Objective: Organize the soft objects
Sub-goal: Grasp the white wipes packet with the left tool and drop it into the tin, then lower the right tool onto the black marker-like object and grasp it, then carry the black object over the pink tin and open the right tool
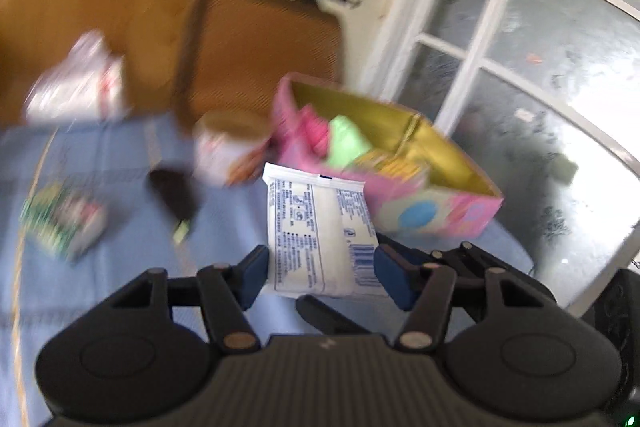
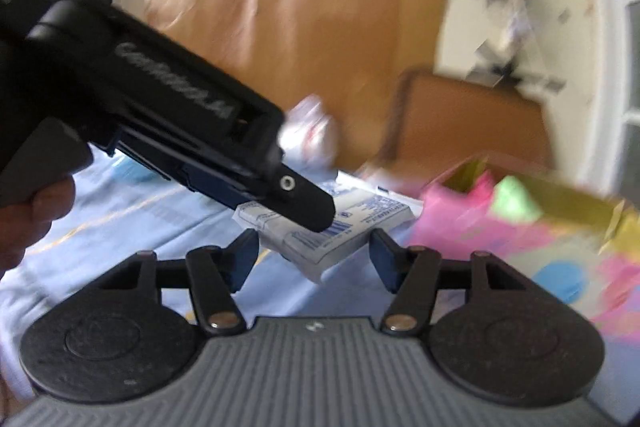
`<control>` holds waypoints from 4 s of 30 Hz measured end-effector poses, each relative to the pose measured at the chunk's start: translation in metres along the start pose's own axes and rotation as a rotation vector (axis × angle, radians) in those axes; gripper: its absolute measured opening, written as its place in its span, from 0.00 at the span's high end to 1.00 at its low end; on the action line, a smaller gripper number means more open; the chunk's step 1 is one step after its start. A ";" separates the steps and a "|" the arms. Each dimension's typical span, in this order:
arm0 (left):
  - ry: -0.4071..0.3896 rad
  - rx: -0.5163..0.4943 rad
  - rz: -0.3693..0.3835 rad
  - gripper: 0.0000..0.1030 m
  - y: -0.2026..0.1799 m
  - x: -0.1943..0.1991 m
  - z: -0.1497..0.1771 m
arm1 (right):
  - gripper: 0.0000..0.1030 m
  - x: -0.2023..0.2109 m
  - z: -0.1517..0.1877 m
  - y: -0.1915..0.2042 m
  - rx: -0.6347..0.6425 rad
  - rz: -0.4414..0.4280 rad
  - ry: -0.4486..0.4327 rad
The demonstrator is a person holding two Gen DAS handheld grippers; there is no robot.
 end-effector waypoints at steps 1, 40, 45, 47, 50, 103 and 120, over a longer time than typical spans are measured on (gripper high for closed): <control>-0.012 -0.031 0.007 0.44 -0.009 -0.006 -0.008 | 0.38 0.002 -0.003 -0.007 0.002 0.027 -0.019; -0.066 0.196 -0.375 0.34 0.122 0.027 0.060 | 0.50 -0.137 -0.027 -0.038 -0.122 -0.092 0.206; -0.081 0.153 -0.358 0.31 0.114 0.026 0.059 | 0.50 -0.193 -0.020 -0.026 -0.124 -0.064 0.328; -0.081 0.157 -0.358 0.31 0.115 0.026 0.059 | 0.56 -0.204 -0.018 -0.025 -0.144 -0.069 0.366; -0.082 0.185 -0.352 0.30 0.120 0.026 0.058 | 0.80 -0.200 -0.013 -0.024 -0.166 -0.065 0.380; 0.035 0.069 0.009 0.50 0.005 -0.061 -0.033 | 0.85 -0.030 -0.009 -0.062 -0.254 -0.096 0.053; 0.023 -0.004 -0.101 0.33 -0.015 -0.100 -0.050 | 0.79 -0.074 0.006 -0.168 -0.266 0.338 0.098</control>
Point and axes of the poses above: each gripper's, at about its wrist camera, not at the fingertips, and x roughly against the way its jaws point, y to its left, z to its underside, the point moved 1 cm from there along -x, roughly the way its jaws point, and after that the axes turned 2 degrees about -y, right-handed, at the moved point
